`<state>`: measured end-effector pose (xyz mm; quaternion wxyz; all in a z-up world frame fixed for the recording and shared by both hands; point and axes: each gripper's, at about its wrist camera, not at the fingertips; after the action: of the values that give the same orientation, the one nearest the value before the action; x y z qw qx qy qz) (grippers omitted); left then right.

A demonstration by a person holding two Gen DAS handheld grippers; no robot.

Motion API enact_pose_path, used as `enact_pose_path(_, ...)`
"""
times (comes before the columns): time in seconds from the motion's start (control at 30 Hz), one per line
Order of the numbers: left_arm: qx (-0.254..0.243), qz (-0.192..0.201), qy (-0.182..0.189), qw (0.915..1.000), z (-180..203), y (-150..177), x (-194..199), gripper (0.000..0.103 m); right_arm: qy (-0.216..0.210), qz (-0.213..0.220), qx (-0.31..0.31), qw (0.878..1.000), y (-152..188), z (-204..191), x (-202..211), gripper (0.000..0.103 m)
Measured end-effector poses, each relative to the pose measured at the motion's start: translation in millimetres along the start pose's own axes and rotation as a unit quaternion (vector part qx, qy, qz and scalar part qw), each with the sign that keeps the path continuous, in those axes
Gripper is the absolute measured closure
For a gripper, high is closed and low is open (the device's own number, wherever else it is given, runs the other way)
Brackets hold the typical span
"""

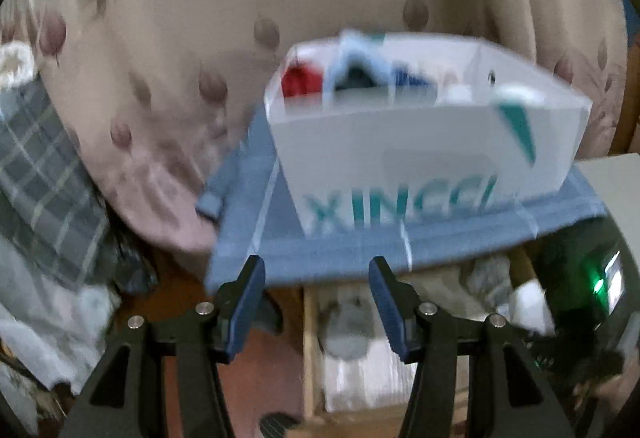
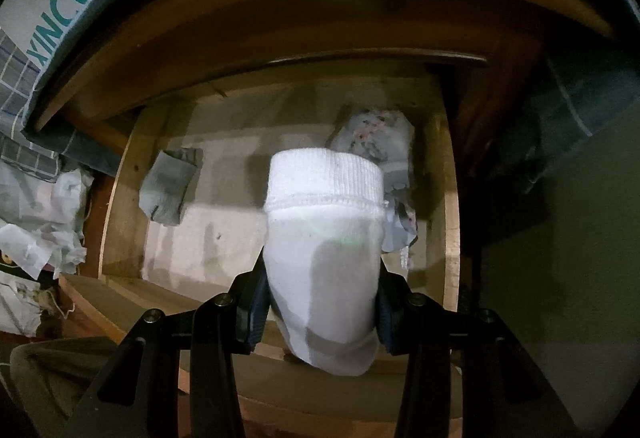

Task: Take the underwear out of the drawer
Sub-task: 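Open the left tool to drop the light blue sock into the box, then move the left tool back over the open drawer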

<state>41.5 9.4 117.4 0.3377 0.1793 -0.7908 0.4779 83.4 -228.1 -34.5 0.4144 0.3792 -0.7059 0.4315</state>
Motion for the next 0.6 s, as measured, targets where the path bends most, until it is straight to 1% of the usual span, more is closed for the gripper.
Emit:
enact_pose_path(0.1,0.006,-0.025,-0.003,0.9997,9,20,-23,0.048,0.006,0.0,0.004,1.0,1,-1,-1,0.062)
enact_pose_path(0.23,0.022,-0.049,0.011,0.9985,15,34,-48,0.048,0.017,-0.001,0.011,1.0,2,-1,-3,0.062)
enact_pose_path(0.37,0.052,-0.056,0.018,0.9969,13,46,-65,0.048,0.025,0.003,0.014,1.0,2,0,-3,0.062)
enact_pose_path(0.47,0.042,-0.064,-0.001,0.9971,15,54,-70,0.048,0.026,0.003,0.017,1.0,3,-1,-3,0.062)
enact_pose_path(0.5,0.037,-0.065,-0.001,0.9972,15,55,-72,0.048,0.026,0.004,0.018,0.999,3,-1,-3,0.062)
enact_pose_path(0.57,0.04,-0.061,-0.006,0.9973,13,56,-70,0.048,0.024,0.004,0.015,1.0,3,0,-3,0.062)
enact_pose_path(0.6,0.041,-0.058,-0.003,0.9975,13,55,-69,0.048,0.018,0.003,0.011,1.0,3,1,-3,0.062)
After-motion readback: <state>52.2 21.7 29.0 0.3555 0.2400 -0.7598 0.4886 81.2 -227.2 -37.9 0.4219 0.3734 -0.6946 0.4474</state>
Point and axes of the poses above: each gripper's, at about its wrist camera, not at the fingertips, and x roughly against the way its jaws point, z to its right, y to its underside, and after that the axes turned 12 degrees about -x, right-handed
